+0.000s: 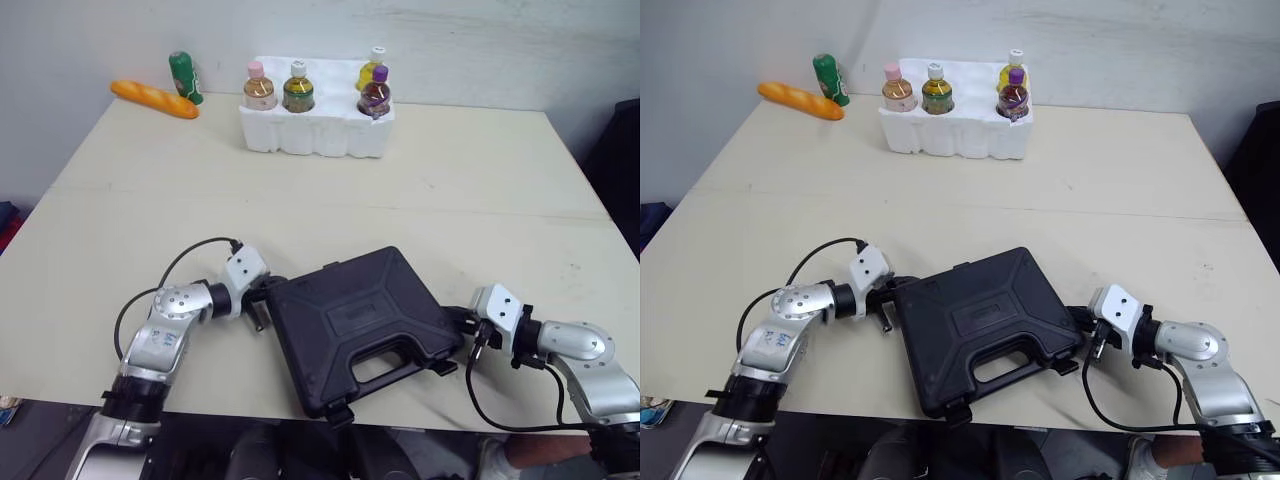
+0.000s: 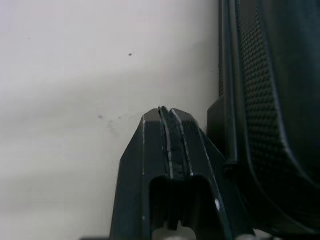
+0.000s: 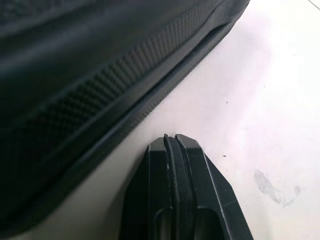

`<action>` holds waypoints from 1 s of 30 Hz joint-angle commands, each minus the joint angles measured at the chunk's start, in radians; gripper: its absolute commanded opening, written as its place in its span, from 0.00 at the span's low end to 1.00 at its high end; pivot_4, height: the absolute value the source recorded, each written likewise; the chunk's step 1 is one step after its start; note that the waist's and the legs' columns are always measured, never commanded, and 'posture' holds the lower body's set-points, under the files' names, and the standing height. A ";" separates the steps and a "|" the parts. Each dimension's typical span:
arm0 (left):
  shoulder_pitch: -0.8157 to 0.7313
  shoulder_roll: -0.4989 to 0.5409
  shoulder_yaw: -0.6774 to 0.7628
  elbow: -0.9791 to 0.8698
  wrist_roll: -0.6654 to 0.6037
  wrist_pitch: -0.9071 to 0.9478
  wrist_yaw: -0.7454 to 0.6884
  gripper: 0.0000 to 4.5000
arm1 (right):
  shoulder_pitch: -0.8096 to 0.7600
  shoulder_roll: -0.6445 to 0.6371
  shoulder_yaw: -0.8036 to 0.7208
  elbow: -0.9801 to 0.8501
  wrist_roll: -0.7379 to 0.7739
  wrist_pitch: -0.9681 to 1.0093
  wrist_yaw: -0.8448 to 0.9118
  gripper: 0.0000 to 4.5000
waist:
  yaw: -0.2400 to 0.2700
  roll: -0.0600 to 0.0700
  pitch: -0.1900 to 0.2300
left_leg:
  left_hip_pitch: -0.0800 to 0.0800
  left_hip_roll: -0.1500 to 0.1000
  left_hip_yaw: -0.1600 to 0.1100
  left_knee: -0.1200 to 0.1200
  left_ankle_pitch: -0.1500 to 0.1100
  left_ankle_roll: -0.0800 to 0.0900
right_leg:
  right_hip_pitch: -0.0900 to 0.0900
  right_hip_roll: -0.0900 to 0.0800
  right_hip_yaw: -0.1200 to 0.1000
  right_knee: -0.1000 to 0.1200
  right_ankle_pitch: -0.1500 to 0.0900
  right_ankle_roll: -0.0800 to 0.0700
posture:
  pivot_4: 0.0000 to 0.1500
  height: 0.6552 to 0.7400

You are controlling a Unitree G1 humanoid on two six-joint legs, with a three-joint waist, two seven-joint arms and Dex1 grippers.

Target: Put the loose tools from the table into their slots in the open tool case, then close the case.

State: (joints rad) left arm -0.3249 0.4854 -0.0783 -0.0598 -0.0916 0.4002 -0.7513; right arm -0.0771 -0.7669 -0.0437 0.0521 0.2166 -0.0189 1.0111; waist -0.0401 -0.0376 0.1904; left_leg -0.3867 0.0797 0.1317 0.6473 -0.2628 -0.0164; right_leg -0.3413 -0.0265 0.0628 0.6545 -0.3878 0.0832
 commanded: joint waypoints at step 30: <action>-0.045 0.068 0.035 -0.003 -0.094 0.090 -0.067 0.01 | 0.005 0.046 0.023 -0.210 0.150 0.232 0.078 0.00 | -0.015 0.002 0.001 | -0.001 0.001 -0.002 -0.003 0.000 -0.002 | -0.002 0.001 -0.001 -0.001 -0.001 -0.002 | 1.00 0.97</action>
State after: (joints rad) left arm -0.3875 0.5560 -0.0539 0.0033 -0.1560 0.4653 -0.8275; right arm -0.0449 -0.7300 -0.0051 -0.1496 0.3453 0.2387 1.0906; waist -0.0552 -0.0351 0.1919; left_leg -0.3881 0.0810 0.1297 0.6443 -0.2632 -0.0188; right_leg -0.3432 -0.0251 0.0613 0.6538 -0.3888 0.0805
